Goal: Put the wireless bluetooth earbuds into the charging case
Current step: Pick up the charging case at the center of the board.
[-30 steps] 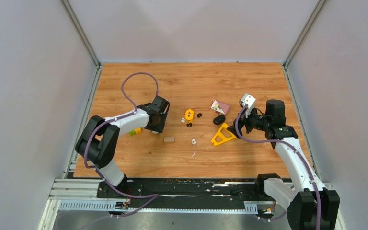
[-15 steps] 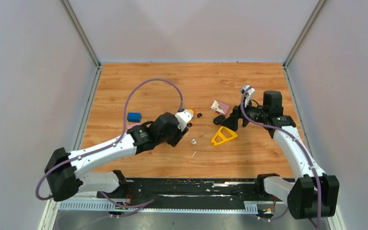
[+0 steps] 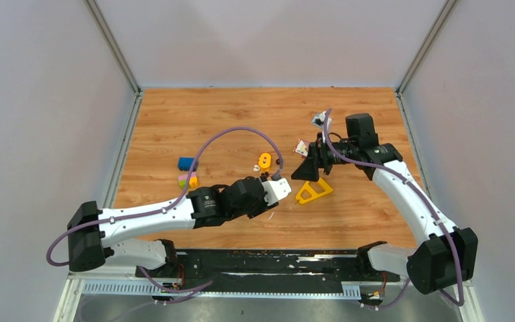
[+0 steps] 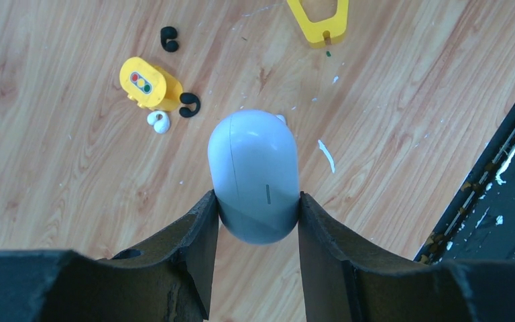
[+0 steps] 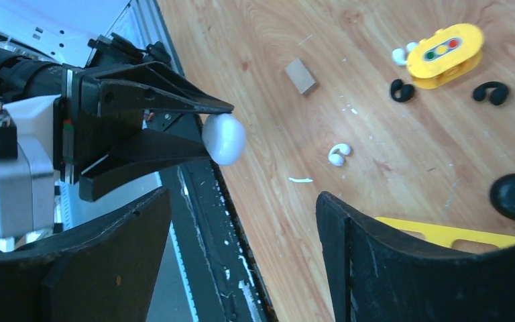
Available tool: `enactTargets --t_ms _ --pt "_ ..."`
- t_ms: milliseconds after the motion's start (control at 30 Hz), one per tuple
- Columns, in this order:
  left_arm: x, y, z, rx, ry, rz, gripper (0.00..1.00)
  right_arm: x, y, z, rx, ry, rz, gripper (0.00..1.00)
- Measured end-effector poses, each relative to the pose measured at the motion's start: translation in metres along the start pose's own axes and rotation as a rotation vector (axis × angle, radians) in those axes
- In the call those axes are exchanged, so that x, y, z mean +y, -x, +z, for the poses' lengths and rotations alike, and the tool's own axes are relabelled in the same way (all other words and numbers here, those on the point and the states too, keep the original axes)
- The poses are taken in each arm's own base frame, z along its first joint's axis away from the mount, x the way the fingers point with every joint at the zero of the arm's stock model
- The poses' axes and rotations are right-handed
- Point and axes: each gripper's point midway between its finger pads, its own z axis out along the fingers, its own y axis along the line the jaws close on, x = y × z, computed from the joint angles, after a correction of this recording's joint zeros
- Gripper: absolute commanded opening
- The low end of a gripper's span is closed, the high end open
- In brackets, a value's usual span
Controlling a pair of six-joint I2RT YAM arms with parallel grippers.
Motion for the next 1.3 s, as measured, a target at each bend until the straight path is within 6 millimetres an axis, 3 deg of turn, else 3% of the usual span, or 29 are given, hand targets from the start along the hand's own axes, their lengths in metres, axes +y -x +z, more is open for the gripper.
enactTargets --t_ms 400,533,1300 --pt "0.000 0.044 -0.009 -0.080 0.035 0.033 0.29 0.024 -0.028 0.027 0.131 0.102 0.050 0.75" --pt "-0.003 0.045 -0.009 -0.083 0.028 0.042 0.30 0.030 -0.028 0.029 0.137 0.125 0.054 0.73" --pt "-0.011 0.057 -0.003 -0.085 0.020 0.077 0.32 0.034 -0.037 0.039 0.138 0.172 0.085 0.41"
